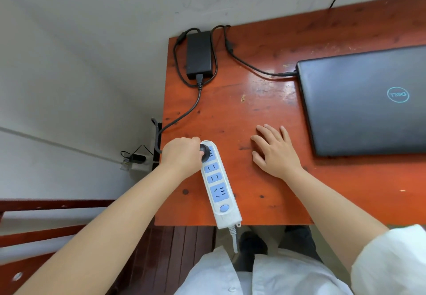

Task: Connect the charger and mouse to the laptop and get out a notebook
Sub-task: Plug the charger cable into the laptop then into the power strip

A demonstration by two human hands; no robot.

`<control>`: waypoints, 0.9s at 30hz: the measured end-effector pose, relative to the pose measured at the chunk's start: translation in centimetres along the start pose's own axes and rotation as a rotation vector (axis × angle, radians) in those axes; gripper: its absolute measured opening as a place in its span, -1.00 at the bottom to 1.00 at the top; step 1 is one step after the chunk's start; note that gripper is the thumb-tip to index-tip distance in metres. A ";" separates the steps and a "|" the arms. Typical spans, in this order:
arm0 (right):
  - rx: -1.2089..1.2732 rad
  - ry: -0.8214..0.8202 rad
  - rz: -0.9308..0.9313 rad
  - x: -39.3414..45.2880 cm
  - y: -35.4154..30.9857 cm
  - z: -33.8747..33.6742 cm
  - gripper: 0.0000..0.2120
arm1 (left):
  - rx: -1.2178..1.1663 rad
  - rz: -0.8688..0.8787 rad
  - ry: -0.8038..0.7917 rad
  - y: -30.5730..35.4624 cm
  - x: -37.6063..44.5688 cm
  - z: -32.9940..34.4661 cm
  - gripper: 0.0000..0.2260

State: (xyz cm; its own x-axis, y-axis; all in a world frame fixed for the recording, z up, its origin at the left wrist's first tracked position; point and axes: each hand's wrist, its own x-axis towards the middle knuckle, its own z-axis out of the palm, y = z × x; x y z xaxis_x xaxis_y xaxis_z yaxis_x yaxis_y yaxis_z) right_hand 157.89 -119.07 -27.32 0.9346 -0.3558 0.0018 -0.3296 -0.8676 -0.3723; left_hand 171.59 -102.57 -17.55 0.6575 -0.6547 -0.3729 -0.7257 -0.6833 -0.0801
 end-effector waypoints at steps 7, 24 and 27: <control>-0.017 0.006 -0.012 0.0 0.3 0.2 -0.64 | 0.023 -0.035 -0.122 1.1 1.1 -0.7 -0.79; -0.053 0.051 -0.019 0.2 0.2 0.2 -0.65 | -0.029 -0.035 -0.195 2.2 2.5 0.0 -0.65; -0.047 0.049 -0.011 0.0 0.1 0.2 -0.66 | -0.007 -0.019 -0.191 2.2 2.3 0.1 -0.64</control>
State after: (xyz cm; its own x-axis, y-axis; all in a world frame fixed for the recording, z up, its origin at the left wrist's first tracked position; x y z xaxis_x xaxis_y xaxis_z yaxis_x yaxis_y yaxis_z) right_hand 157.91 -119.12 -27.50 0.9310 -0.3615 0.0512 -0.3261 -0.8865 -0.3283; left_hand 171.54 -105.54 -18.71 0.6201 -0.5689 -0.5402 -0.7117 -0.6977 -0.0822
